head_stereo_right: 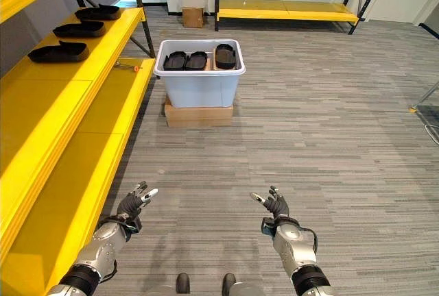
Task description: Move parts from the plastic box to the shelf.
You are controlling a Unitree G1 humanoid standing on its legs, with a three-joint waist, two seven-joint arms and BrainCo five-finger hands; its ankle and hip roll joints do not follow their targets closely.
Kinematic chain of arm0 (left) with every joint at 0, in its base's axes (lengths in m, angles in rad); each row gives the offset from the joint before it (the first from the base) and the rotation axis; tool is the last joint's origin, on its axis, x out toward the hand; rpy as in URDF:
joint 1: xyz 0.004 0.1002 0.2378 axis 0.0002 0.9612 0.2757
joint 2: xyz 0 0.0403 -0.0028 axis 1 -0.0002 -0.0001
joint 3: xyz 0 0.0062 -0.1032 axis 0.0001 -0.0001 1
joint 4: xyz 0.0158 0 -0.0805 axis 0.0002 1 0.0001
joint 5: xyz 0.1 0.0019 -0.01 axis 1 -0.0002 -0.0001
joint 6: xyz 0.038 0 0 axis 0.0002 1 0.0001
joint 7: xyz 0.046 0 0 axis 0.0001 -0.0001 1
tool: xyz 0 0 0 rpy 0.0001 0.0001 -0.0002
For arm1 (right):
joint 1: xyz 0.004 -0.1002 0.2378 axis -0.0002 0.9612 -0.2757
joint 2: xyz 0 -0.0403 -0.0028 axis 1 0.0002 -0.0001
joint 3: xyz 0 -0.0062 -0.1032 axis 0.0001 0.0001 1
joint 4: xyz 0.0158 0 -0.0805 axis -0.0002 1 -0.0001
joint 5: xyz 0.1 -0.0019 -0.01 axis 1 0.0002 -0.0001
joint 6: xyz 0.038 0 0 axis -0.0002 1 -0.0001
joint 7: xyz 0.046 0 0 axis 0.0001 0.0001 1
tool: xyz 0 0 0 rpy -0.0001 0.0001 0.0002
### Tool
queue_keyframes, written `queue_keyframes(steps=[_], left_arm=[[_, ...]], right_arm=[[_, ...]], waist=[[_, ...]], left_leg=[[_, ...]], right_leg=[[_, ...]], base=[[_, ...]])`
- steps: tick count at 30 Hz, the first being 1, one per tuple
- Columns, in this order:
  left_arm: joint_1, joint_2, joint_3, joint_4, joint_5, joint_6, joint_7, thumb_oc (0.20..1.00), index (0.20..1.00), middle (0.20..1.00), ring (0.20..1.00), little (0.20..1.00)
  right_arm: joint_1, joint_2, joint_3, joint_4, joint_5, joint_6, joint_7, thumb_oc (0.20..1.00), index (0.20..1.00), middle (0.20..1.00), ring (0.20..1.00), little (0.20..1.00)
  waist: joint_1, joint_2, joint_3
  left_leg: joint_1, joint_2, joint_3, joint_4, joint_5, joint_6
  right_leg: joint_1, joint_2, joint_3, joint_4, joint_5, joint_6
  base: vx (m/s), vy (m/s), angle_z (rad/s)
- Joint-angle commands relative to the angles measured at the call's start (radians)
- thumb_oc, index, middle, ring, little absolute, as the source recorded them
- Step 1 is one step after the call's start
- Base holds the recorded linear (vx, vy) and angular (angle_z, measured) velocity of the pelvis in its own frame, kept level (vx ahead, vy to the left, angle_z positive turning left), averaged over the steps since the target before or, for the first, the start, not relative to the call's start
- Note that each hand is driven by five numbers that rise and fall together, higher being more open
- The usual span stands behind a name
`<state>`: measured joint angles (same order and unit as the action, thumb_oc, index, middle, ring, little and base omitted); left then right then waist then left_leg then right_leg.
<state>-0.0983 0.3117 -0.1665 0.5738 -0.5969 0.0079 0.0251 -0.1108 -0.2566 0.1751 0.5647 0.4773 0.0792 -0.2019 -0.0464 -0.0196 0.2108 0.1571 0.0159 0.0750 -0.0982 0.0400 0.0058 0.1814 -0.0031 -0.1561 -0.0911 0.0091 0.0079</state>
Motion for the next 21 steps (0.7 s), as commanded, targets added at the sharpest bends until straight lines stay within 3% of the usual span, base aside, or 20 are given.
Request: queue_keyframes(steps=[1, 21], left_arm=[[-0.067, -0.008, -0.015, -0.005, 0.044, -0.056, 0.005, 1.0, 1.0, 1.0, 1.0, 1.0], [-0.062, 0.003, -0.005, -0.027, 0.035, -0.044, 0.008, 1.0, 1.0, 1.0, 1.0, 1.0]], right_arm=[[-0.033, -0.042, 0.013, -0.061, -0.021, -0.058, -0.004, 1.0, 1.0, 1.0, 1.0, 1.0], [-0.012, -0.034, 0.0, -0.091, -0.009, -0.062, 0.02, 1.0, 1.0, 1.0, 1.0, 1.0]], waist=[[0.005, 0.009, -0.022], [-0.005, 0.01, -0.018]], left_leg=[[-0.011, 0.004, 0.062, 0.011, -0.09, -0.012], [-0.009, -0.004, 0.068, 0.011, -0.097, 0.004]], right_leg=[[-0.032, -0.018, -0.033, 0.132, -0.102, 0.081], [-0.053, -0.021, -0.025, 0.169, -0.111, 0.087]], base=[[0.0, 0.0, 0.0], [0.01, 0.016, 0.0]])
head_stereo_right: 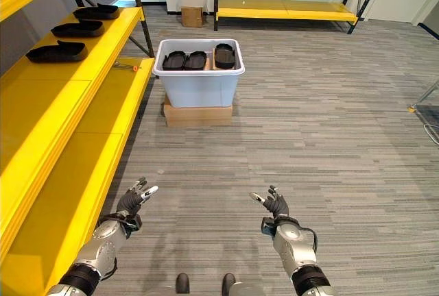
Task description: Move parts from the plastic box to the shelf.
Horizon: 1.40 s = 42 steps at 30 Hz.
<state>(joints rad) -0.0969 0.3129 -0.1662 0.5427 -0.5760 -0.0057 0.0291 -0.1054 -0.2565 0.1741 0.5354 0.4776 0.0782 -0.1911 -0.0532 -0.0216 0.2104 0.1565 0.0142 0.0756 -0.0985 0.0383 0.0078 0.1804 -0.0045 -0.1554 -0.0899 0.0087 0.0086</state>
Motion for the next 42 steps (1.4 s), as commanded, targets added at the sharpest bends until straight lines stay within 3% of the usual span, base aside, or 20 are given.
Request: queue_keyframes(steps=[1, 9, 13, 17, 19, 21, 22, 24, 25, 27, 28, 33, 35, 39, 42], left_arm=[[-0.066, 0.002, -0.009, 0.002, 0.012, -0.027, 0.01, 1.0, 1.0, 1.0, 1.0, 1.0], [-0.061, 0.033, -0.048, -0.031, 0.147, -0.048, -0.07, 1.0, 1.0, 1.0, 1.0, 1.0], [-0.064, 0.067, -0.066, -0.028, 0.163, -0.006, -0.049, 1.0, 1.0, 1.0, 1.0, 1.0], [-0.086, 0.077, -0.062, -0.019, 0.13, 0.011, -0.079, 1.0, 1.0, 1.0, 1.0, 1.0], [-0.074, 0.078, -0.064, -0.042, 0.133, 0.015, -0.087, 1.0, 1.0, 1.0, 1.0, 1.0], [-0.07, 0.068, -0.066, -0.044, 0.124, 0.005, -0.103, 1.0, 1.0, 1.0, 1.0, 1.0], [-0.07, 0.068, -0.066, -0.045, 0.124, 0.005, -0.103, 1.0, 1.0, 1.0, 1.0, 1.0], [-0.055, 0.067, -0.074, -0.072, 0.136, -0.007, -0.099, 1.0, 1.0, 1.0, 1.0, 1.0], [-0.044, 0.064, -0.084, -0.084, 0.145, -0.012, -0.095, 1.0, 1.0, 1.0, 1.0, 1.0], [-0.024, 0.061, -0.098, -0.094, 0.156, -0.037, -0.097, 1.0, 1.0, 1.0, 1.0, 1.0], [-0.012, 0.047, -0.115, -0.091, 0.16, -0.032, -0.143, 1.0, 1.0, 1.0, 1.0, 1.0], [-0.009, 0.026, -0.145, -0.08, 0.117, -0.077, -0.137, 1.0, 1.0, 1.0, 1.0, 1.0], [-0.013, 0.01, -0.153, -0.075, 0.1, -0.09, -0.127, 1.0, 1.0, 1.0, 1.0, 1.0], [-0.03, -0.006, -0.151, -0.086, 0.1, -0.115, -0.097, 1.0, 1.0, 1.0, 1.0, 1.0], [-0.04, -0.016, -0.147, -0.106, 0.07, -0.121, -0.088, 1.0, 1.0, 1.0, 1.0, 1.0]], right_arm=[[-0.016, -0.031, 0.001, -0.063, -0.012, -0.06, 0.008, 1.0, 1.0, 1.0, 1.0, 1.0], [-0.017, -0.037, -0.003, -0.068, -0.03, -0.069, 0.038, 1.0, 1.0, 1.0, 1.0, 1.0], [-0.045, -0.054, 0.0, -0.076, -0.045, -0.081, 0.08, 1.0, 1.0, 1.0, 1.0, 1.0], [-0.063, -0.07, -0.003, -0.082, -0.043, -0.093, 0.085, 1.0, 1.0, 1.0, 1.0, 1.0], [-0.063, -0.075, -0.019, -0.074, -0.047, -0.105, 0.07, 1.0, 1.0, 1.0, 1.0, 1.0], [-0.033, -0.083, -0.041, -0.088, -0.081, -0.117, 0.033, 1.0, 1.0, 1.0, 1.0, 1.0], [-0.032, -0.083, -0.041, -0.089, -0.081, -0.117, 0.033, 1.0, 1.0, 1.0, 1.0, 1.0], [-0.009, -0.075, -0.049, -0.099, -0.098, -0.136, 0.015, 1.0, 1.0, 1.0, 1.0, 1.0], [0.003, -0.07, -0.055, -0.103, -0.102, -0.152, 0.008, 1.0, 1.0, 1.0, 1.0, 1.0], [0.016, -0.065, -0.063, -0.112, -0.12, -0.157, -0.007, 1.0, 1.0, 1.0, 1.0, 1.0], [0.031, -0.067, -0.063, -0.126, -0.123, -0.153, -0.052, 1.0, 1.0, 1.0, 1.0, 1.0], [0.041, -0.063, -0.061, -0.114, -0.141, -0.149, -0.178, 1.0, 1.0, 1.0, 1.0, 1.0], [0.041, -0.069, -0.063, -0.099, -0.161, -0.143, -0.251, 1.0, 1.0, 1.0, 1.0, 1.0], [0.032, -0.08, -0.057, -0.11, -0.179, -0.12, -0.307, 1.0, 1.0, 1.0, 1.0, 1.0], [0.029, -0.095, -0.061, -0.119, -0.177, -0.117, -0.29, 1.0, 1.0, 1.0, 1.0, 1.0]], waist=[[0.0, 0.013, -0.017], [-0.001, 0.012, 0.0], [0.003, 0.014, 0.028], [0.018, 0.016, 0.05], [0.019, 0.013, 0.056], [-0.007, -0.002, 0.057], [-0.009, -0.001, 0.059], [-0.023, -0.008, 0.068], [-0.031, -0.002, 0.074], [-0.042, 0.004, 0.077], [-0.06, 0.001, 0.067], [-0.078, -0.01, 0.041], [-0.086, -0.009, 0.021], [-0.094, -0.004, 0.002], [-0.101, 0.006, -0.012]], left_leg=[[-0.006, -0.003, 0.07, 0.011, -0.096, 0.005], [-0.006, -0.013, 0.081, 0.011, -0.1, 0.031], [-0.011, -0.042, 0.068, 0.011, -0.103, 0.066], [-0.014, -0.059, 0.056, 0.019, -0.11, 0.085], [0.005, -0.068, 0.047, 0.011, -0.12, 0.083], [0.027, -0.083, 0.011, 0.013, -0.135, 0.078], [0.03, -0.081, 0.009, 0.013, -0.136, 0.078], [0.05, -0.086, -0.013, 0.014, -0.148, 0.077], [0.062, -0.079, -0.032, 0.014, -0.154, 0.075], [0.075, -0.07, -0.04, 0.014, -0.168, 0.074], [0.075, -0.072, -0.051, 0.033, -0.186, 0.074], [0.079, -0.082, -0.026, 0.076, -0.227, 0.076], [0.074, -0.082, -0.024, 0.107, -0.242, 0.073], [0.062, -0.074, -0.022, 0.158, -0.262, 0.062], [0.049, -0.062, -0.023, 0.239, -0.25, 0.043]], right_leg=[[-0.055, -0.018, -0.024, 0.175, -0.112, 0.087], [-0.107, -0.014, -0.016, 0.292, -0.119, 0.096], [-0.204, -0.008, 0.007, 0.501, -0.074, 0.123], [-0.306, -0.023, -0.017, 0.747, -0.014, 0.165], [-0.36, -0.029, -0.045, 0.712, 0.029, 0.172], [-0.384, -0.024, -0.016, 0.48, 0.05, 0.161], [-0.379, -0.023, -0.019, 0.476, 0.051, 0.161], [-0.39, -0.038, 0.001, 0.315, 0.095, 0.169], [-0.416, -0.05, 0.032, 0.278, 0.13, 0.173], [-0.435, -0.053, 0.064, 0.275, 0.144, 0.177], [-0.413, -0.045, 0.104, 0.243, 0.122, 0.175], [-0.37, -0.038, 0.104, 0.213, 0.099, 0.148], [-0.344, -0.015, 0.102, 0.224, 0.058, 0.117], [-0.312, 0.002, 0.115, 0.215, 0.024, 0.087], [-0.301, 0.019, 0.121, 0.225, -0.01, 0.061]], base=[[0.05, 0.052, 0.0], [0.04, 0.115, -0.03], [-0.03, 0.204, -0.11], [0.03, 0.157, -0.1], [0.18, 0.051, -0.1], [0.29, -0.095, 0.0], [0.32, -0.118, 0.42], [0.34, -0.145, 0.59], [0.37, -0.161, 0.39], [0.39, -0.153, 0.33], [0.37, -0.132, 0.4], [0.35, -0.134, 0.49], [0.41, -0.201, 0.32], [0.31, -0.186, 0.17], [0.23, -0.153, 0.17]])
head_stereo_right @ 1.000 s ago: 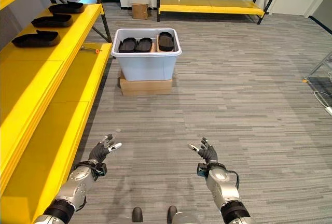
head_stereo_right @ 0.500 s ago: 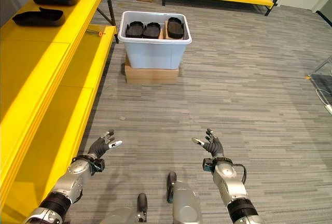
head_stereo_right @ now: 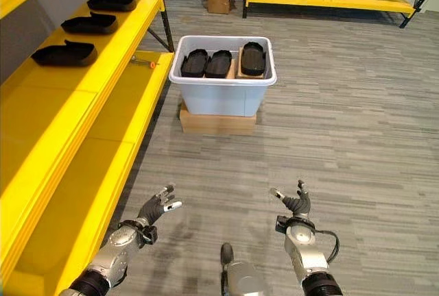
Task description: Move parts from the plastic box to the shelf.
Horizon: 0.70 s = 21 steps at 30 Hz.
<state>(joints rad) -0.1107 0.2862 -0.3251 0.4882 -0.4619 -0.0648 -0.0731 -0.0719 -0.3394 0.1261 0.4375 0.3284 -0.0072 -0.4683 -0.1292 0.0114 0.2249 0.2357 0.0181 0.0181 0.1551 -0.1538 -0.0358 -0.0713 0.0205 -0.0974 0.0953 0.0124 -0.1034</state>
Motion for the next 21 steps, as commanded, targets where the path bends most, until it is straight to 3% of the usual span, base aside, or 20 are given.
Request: queue_keyframes(steps=[1, 5, 6, 8, 10, 13, 15, 17, 19, 21], left_arm=[[-0.028, 0.01, 0.012, -0.054, -0.047, -0.062, 0.015, 1.0, 1.0, 1.0, 1.0, 1.0], [-0.047, -0.007, 0.014, -0.043, -0.051, -0.066, 0.049, 1.0, 1.0, 1.0, 1.0, 1.0], [-0.048, -0.008, 0.014, -0.04, -0.054, -0.071, 0.054, 1.0, 1.0, 1.0, 1.0, 1.0], [-0.055, -0.012, 0.026, -0.04, -0.058, -0.064, 0.058, 1.0, 1.0, 1.0, 1.0, 1.0], [-0.058, -0.016, 0.039, -0.043, -0.048, -0.061, 0.059, 1.0, 1.0, 1.0, 1.0, 1.0], [-0.048, 0.001, 0.062, -0.049, -0.043, -0.067, 0.033, 1.0, 1.0, 1.0, 1.0, 1.0], [-0.029, 0.015, 0.076, -0.052, -0.033, -0.108, 0.046, 1.0, 1.0, 1.0, 1.0, 1.0], [-0.012, 0.023, 0.083, -0.052, -0.035, -0.116, 0.058, 1.0, 1.0, 1.0, 1.0, 1.0], [0.004, 0.021, 0.095, -0.049, -0.031, -0.127, 0.059, 1.0, 1.0, 1.0, 1.0, 1.0], [0.023, 0.027, 0.113, -0.029, -0.005, -0.152, 0.075, 1.0, 1.0, 1.0, 1.0, 1.0]], right_arm=[[-0.005, -0.014, -0.014, -0.023, -0.029, -0.031, -0.01, 1.0, 1.0, 1.0, 1.0, 1.0], [0.003, -0.022, -0.003, -0.038, -0.009, -0.024, 0.001, 1.0, 1.0, 1.0, 1.0, 1.0], [0.004, -0.022, -0.002, -0.039, 0.0, -0.023, 0.004, 1.0, 1.0, 1.0, 1.0, 1.0], [0.018, -0.019, -0.004, -0.046, 0.021, -0.017, -0.003, 1.0, 1.0, 1.0, 1.0, 1.0], [0.026, -0.012, -0.008, -0.044, 0.018, -0.024, 0.0, 1.0, 1.0, 1.0, 1.0, 1.0], [0.03, -0.003, -0.013, -0.045, 0.002, -0.02, 0.035, 1.0, 1.0, 1.0, 1.0, 1.0], [0.031, 0.0, -0.005, -0.05, -0.005, -0.015, 0.056, 1.0, 1.0, 1.0, 1.0, 1.0], [0.045, -0.002, 0.006, -0.057, 0.003, -0.023, 0.07, 1.0, 1.0, 1.0, 1.0, 1.0], [0.058, -0.003, 0.015, -0.066, 0.001, -0.032, 0.08, 1.0, 1.0, 1.0, 1.0, 1.0], [0.066, -0.01, 0.024, -0.062, 0.004, -0.048, 0.12, 1.0, 1.0, 1.0, 1.0, 1.0]], waist=[[-0.026, -0.026, -0.029], [-0.029, -0.027, -0.038], [-0.03, -0.027, -0.038], [-0.028, -0.039, -0.036], [-0.019, -0.055, -0.026], [-0.005, -0.064, -0.006], [0.006, -0.054, 0.006], [0.02, -0.034, 0.011], [0.035, -0.028, 0.013], [0.047, -0.033, 0.026]], left_leg=[[-0.035, -0.064, 0.032, 0.004, -0.051, 0.083], [-0.111, -0.044, 0.049, 0.243, 0.052, 0.039], [-0.118, -0.043, 0.05, 0.26, 0.057, 0.036], [-0.214, -0.039, 0.08, 0.434, 0.101, 0.024], [-0.312, -0.029, 0.106, 0.548, 0.079, 0.042], [-0.372, -0.021, 0.146, 0.42, 0.049, 0.069], [-0.368, -0.01, 0.18, 0.139, 0.086, 0.057], [-0.377, 0.005, 0.166, -0.125, 0.197, 0.023], [-0.411, 0.03, 0.146, -0.241, 0.244, 0.003], [-0.471, 0.051, 0.128, -0.242, 0.233, -0.014]], right_leg=[[-0.046, -0.003, 0.064, 0.041, -0.02, 0.168], [-0.005, 0.005, 0.064, 0.031, -0.051, 0.13], [0.0, 0.006, 0.063, 0.029, -0.054, 0.127], [0.033, 0.0, 0.064, 0.016, -0.061, 0.113], [0.063, -0.007, 0.066, 0.01, -0.066, 0.108], [0.105, 0.0, 0.077, 0.007, -0.083, 0.117], [0.151, 0.022, 0.081, -0.005, -0.107, 0.126], [0.213, 0.055, 0.107, -0.023, -0.14, 0.132], [0.253, 0.066, 0.135, -0.022, -0.164, 0.134], [0.302, 0.056, 0.153, 0.005, -0.21, 0.141]], base=[[0.18, -0.143, 0.2], [0.16, -0.15, 0.12], [0.13, -0.121, 0.07], [0.14, -0.15, -0.07], [0.19, -0.135, -0.08], [0.23, 0.003, -0.11], [0.34, 0.14, -0.12], [0.4, 0.168, -0.12], [0.42, 0.159, -0.22], [0.49, 0.232, -0.7]])
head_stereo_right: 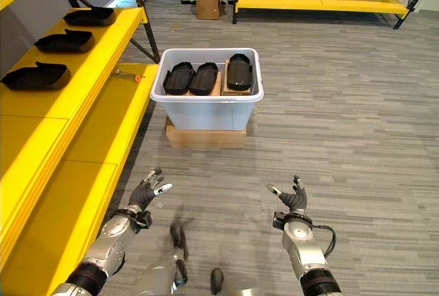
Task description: Move parts from the plastic box to the shelf.
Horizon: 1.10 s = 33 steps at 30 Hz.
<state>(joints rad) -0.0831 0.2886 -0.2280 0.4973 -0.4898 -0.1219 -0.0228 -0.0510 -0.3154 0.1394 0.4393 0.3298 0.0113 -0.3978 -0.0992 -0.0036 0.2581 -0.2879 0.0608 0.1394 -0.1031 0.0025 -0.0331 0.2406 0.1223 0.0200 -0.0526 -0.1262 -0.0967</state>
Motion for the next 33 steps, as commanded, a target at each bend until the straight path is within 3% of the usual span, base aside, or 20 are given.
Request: queue_keyframes(steps=[1, 2, 3, 5, 7, 11, 14, 16, 18, 20, 22, 24, 26, 28, 33], left_arm=[[-0.005, 0.025, 0.017, -0.036, 0.024, -0.097, 0.027, 1.0, 1.0, 1.0, 1.0, 1.0], [0.004, 0.037, 0.03, -0.023, 0.034, -0.119, 0.047, 1.0, 1.0, 1.0, 1.0, 1.0], [0.005, 0.039, 0.032, -0.021, 0.036, -0.121, 0.048, 1.0, 1.0, 1.0, 1.0, 1.0], [-0.014, 0.063, 0.037, -0.018, 0.1, -0.112, 0.046, 1.0, 1.0, 1.0, 1.0, 1.0], [-0.027, 0.077, 0.026, -0.007, 0.125, -0.112, 0.049, 1.0, 1.0, 1.0, 1.0, 1.0], [-0.04, 0.092, 0.0, -0.007, 0.134, -0.092, 0.044, 1.0, 1.0, 1.0, 1.0, 1.0], [-0.038, 0.098, -0.011, 0.004, 0.129, -0.096, 0.044, 1.0, 1.0, 1.0, 1.0, 1.0], [-0.025, 0.101, -0.011, -0.007, 0.149, -0.094, 0.031, 1.0, 1.0, 1.0, 1.0, 1.0], [-0.013, 0.1, -0.013, -0.015, 0.141, -0.094, 0.025, 1.0, 1.0, 1.0, 1.0, 1.0], [-0.013, 0.105, -0.009, -0.024, 0.123, -0.092, 0.004, 1.0, 1.0, 1.0, 1.0, 1.0], [-0.016, 0.109, -0.006, -0.034, 0.127, -0.084, -0.008, 1.0, 1.0, 1.0, 1.0, 1.0], [-0.017, 0.111, -0.01, -0.051, 0.129, -0.074, 0.006, 1.0, 1.0, 1.0, 1.0, 1.0], [-0.001, 0.104, -0.019, -0.069, 0.131, -0.081, 0.041, 1.0, 1.0, 1.0, 1.0, 1.0], [0.011, 0.096, -0.024, -0.091, 0.129, -0.078, 0.05, 1.0, 1.0, 1.0, 1.0, 1.0], [0.019, 0.073, -0.04, -0.081, 0.108, -0.088, 0.023, 1.0, 1.0, 1.0, 1.0, 1.0]], right_arm=[[0.044, -0.036, 0.012, -0.062, 0.003, -0.068, 0.053, 1.0, 1.0, 1.0, 1.0, 1.0], [0.022, -0.044, 0.018, -0.051, 0.003, -0.073, 0.088, 1.0, 1.0, 1.0, 1.0, 1.0], [0.018, -0.044, 0.018, -0.05, 0.005, -0.074, 0.09, 1.0, 1.0, 1.0, 1.0, 1.0], [0.001, -0.032, 0.013, -0.056, 0.024, -0.058, 0.086, 1.0, 1.0, 1.0, 1.0, 1.0], [-0.014, -0.016, 0.014, -0.049, 0.036, -0.056, 0.083, 1.0, 1.0, 1.0, 1.0, 1.0], [-0.044, 0.015, 0.029, -0.041, 0.033, -0.049, 0.065, 1.0, 1.0, 1.0, 1.0, 1.0], [-0.072, 0.024, 0.043, -0.024, 0.04, -0.052, 0.06, 1.0, 1.0, 1.0, 1.0, 1.0], [-0.078, 0.036, 0.047, -0.02, 0.034, -0.057, 0.05, 1.0, 1.0, 1.0, 1.0, 1.0], [-0.081, 0.035, 0.041, -0.021, 0.028, -0.057, 0.046, 1.0, 1.0, 1.0, 1.0, 1.0], [-0.075, 0.025, 0.029, -0.035, 0.022, -0.055, 0.046, 1.0, 1.0, 1.0, 1.0, 1.0], [-0.065, 0.015, 0.018, -0.051, 0.023, -0.053, 0.046, 1.0, 1.0, 1.0, 1.0, 1.0], [-0.054, 0.008, 0.019, -0.064, 0.025, -0.054, 0.044, 1.0, 1.0, 1.0, 1.0, 1.0], [-0.042, 0.011, 0.01, -0.079, 0.001, -0.057, 0.042, 1.0, 1.0, 1.0, 1.0, 1.0], [-0.026, 0.009, 0.012, -0.094, -0.021, -0.051, 0.034, 1.0, 1.0, 1.0, 1.0, 1.0], [-0.022, 0.01, 0.027, -0.082, -0.005, -0.018, -0.06, 1.0, 1.0, 1.0, 1.0, 1.0]], waist=[[0.019, -0.014, -0.008], [0.032, -0.014, -0.007], [0.036, -0.01, -0.009], [0.048, -0.017, -0.021], [0.057, -0.031, -0.037], [0.08, -0.056, -0.071], [0.097, -0.038, -0.077], [0.093, -0.022, -0.068], [0.077, 0.003, -0.058], [0.06, 0.012, -0.043], [0.046, 0.004, -0.03], [0.028, -0.003, -0.002], [0.019, 0.005, 0.018], [0.005, -0.003, 0.01], [-0.009, -0.019, -0.022]], left_leg=[[0.051, 0.012, 0.007, 0.016, 0.078, -0.018], [0.08, 0.008, 0.004, 0.022, 0.077, -0.014], [0.082, 0.011, 0.005, 0.024, 0.078, -0.013], [0.104, -0.021, 0.031, 0.125, 0.045, 0.011], [0.125, -0.051, 0.028, 0.151, 0.028, 0.034], [0.184, -0.109, 0.002, 0.102, 0.007, 0.077], [0.224, -0.114, -0.023, 0.094, -0.019, 0.101], [0.273, -0.119, -0.032, 0.085, -0.037, 0.118], [0.321, -0.113, -0.036, 0.065, -0.038, 0.119], [0.357, -0.112, -0.057, 0.053, -0.04, 0.113], [0.379, -0.115, -0.071, 0.05, -0.051, 0.108], [0.436, -0.101, -0.089, 0.028, -0.069, 0.1], [0.475, -0.074, -0.097, 0.016, -0.095, 0.093], [0.479, -0.069, -0.092, 0.016, -0.107, 0.087], [0.481, -0.049, -0.034, 0.029, -0.108, 0.065]], right_leg=[[-0.01, -0.043, 0.038, 0.155, -0.073, 0.134], [0.01, -0.054, 0.041, 0.185, -0.113, 0.144], [0.009, -0.052, 0.041, 0.189, -0.115, 0.144], [0.027, -0.063, 0.002, 0.27, -0.15, 0.154], [0.004, -0.066, -0.01, 0.373, -0.077, 0.182], [-0.055, -0.028, 0.045, 0.601, 0.197, 0.281], [-0.148, -0.022, 0.006, 0.824, 0.248, 0.3], [-0.261, -0.063, -0.043, 0.929, 0.208, 0.289], [-0.356, -0.086, -0.08, 0.878, 0.152, 0.258], [-0.39, -0.102, -0.093, 0.718, 0.11, 0.234], [-0.393, -0.13, -0.1, 0.505, 0.113, 0.226], [-0.411, -0.177, -0.116, 0.278, 0.166, 0.237], [-0.473, -0.215, -0.099, 0.249, 0.225, 0.255], [-0.438, -0.202, -0.067, 0.206, 0.196, 0.257], [-0.333, -0.186, -0.096, 0.15, 0.159, 0.233]], base=[[0.57, 0.334, -0.95], [0.36, 0.235, -0.88], [0.61, 0.4, -0.87], [0.49, 0.343, -1.04], [0.33, 0.254, -0.31], [0.22, 0.178, 0.03], [0.2, 0.148, -0.09], [0.22, 0.171, -0.25], [0.2, 0.092, -0.06], [0.22, -0.017, 0.02], [0.25, -0.106, 0.33], [0.4, -0.224, 0.7], [0.4, -0.255, 0.41], [0.38, -0.249, 0.31], [0.33, -0.182, 0.41]])
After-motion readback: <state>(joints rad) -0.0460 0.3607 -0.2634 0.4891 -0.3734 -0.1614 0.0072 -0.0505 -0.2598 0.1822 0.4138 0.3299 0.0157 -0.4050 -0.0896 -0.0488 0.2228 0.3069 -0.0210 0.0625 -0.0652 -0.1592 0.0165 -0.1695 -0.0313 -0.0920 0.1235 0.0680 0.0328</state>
